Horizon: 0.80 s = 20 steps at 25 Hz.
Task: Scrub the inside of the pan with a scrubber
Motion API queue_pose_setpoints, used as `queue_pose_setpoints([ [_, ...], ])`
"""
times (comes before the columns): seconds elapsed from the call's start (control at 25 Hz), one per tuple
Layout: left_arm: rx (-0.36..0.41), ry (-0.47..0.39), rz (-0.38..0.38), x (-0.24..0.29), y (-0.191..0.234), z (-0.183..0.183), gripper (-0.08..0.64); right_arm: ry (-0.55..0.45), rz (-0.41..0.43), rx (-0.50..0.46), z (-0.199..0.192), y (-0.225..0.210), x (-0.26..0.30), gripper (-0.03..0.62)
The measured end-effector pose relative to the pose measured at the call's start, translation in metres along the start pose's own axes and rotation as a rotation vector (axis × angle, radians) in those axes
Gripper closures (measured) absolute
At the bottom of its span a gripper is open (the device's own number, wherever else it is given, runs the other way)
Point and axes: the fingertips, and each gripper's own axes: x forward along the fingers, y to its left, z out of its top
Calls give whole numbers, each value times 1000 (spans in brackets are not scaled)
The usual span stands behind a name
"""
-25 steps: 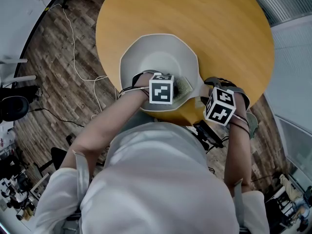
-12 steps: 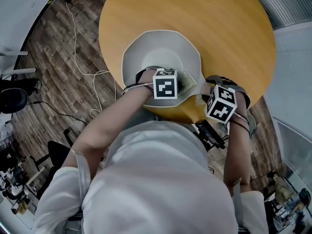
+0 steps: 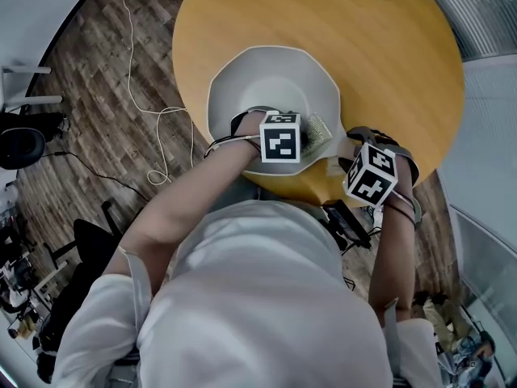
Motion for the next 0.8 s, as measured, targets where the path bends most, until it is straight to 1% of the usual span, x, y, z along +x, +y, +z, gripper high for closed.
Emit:
queue_pose_setpoints([
  [0.48, -23, -15, 71, -1, 18, 9, 543, 0, 6, -11, 3, 0, -3, 350],
  [0.68, -20, -11, 76, 3, 26, 7, 543, 2, 10, -16, 4, -1, 2, 350],
  [0.8, -11, -8, 103, 2, 31, 9, 543, 2, 14, -20, 5, 0, 1, 350],
])
